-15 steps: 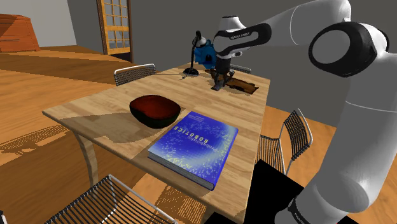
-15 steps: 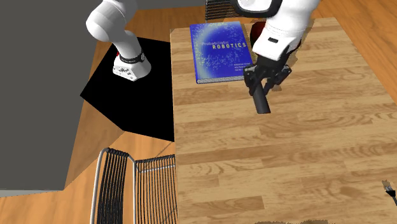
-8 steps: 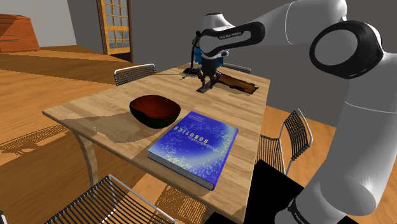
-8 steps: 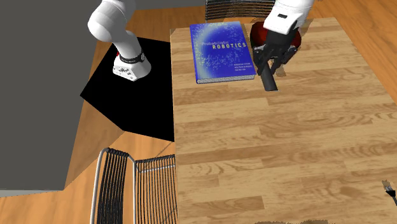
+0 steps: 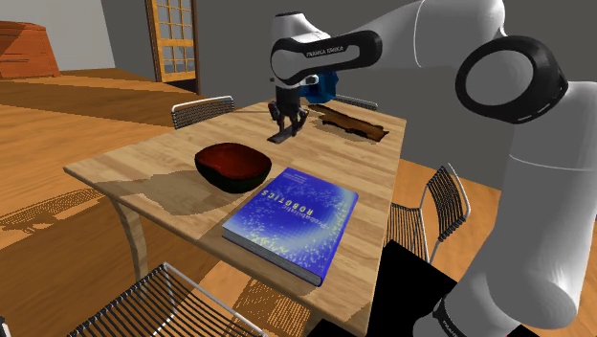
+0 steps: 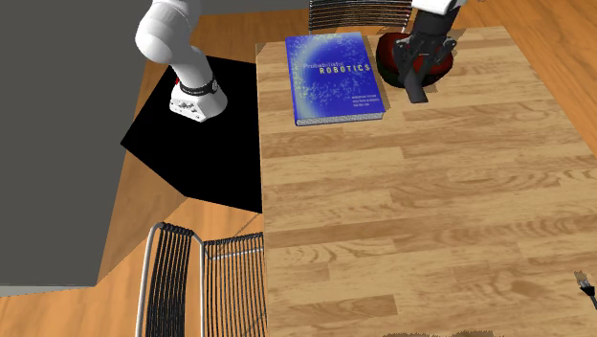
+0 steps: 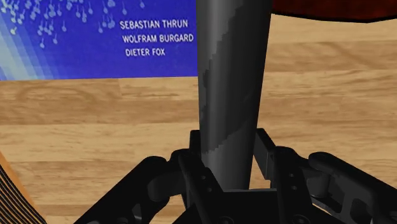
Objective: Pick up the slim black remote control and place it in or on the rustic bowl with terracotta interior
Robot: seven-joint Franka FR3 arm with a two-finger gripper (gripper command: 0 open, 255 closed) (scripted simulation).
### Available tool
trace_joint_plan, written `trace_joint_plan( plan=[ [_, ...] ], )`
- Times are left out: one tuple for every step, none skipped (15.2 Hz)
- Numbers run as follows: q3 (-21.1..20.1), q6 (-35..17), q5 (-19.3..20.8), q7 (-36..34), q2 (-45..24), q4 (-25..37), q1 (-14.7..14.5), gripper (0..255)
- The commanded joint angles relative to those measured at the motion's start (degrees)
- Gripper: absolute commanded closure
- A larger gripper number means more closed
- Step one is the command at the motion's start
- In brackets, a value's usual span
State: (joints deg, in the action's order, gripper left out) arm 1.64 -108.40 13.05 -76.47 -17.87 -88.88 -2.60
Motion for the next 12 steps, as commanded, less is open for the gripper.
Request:
trace_joint_plan(
  plan=[
    [-0.76,0.96,0.24,-2.30,-1.41,1.85,-1.59,255],
    [-1.12,1.58,0.35,-3.37,-2.17,2.98,-2.39,255],
    [-1.47,2.24,0.45,-4.42,-3.00,4.20,-3.20,255],
    [-1.82,2.92,0.55,-5.45,-3.88,5.52,-4.01,255],
    [-2.15,3.65,0.65,-6.45,-4.84,6.95,-4.83,255],
    [-2.47,4.41,0.75,-7.44,-5.85,8.49,-5.65,255],
    [-2.77,5.21,0.85,-8.39,-6.94,10.14,-6.48,255],
    [-3.05,6.07,0.95,-9.33,-8.10,11.92,-7.32,255],
    [-3.31,6.97,1.05,-10.23,-9.35,13.84,-8.16,255],
    [-3.56,7.94,1.15,-11.10,-10.68,15.91,-9.02,255],
    [-3.79,8.97,1.24,-11.93,-12.12,18.15,-9.89,255],
    [-4.00,10.08,1.34,-12.73,-13.66,20.60,-10.77,255]
  ],
)
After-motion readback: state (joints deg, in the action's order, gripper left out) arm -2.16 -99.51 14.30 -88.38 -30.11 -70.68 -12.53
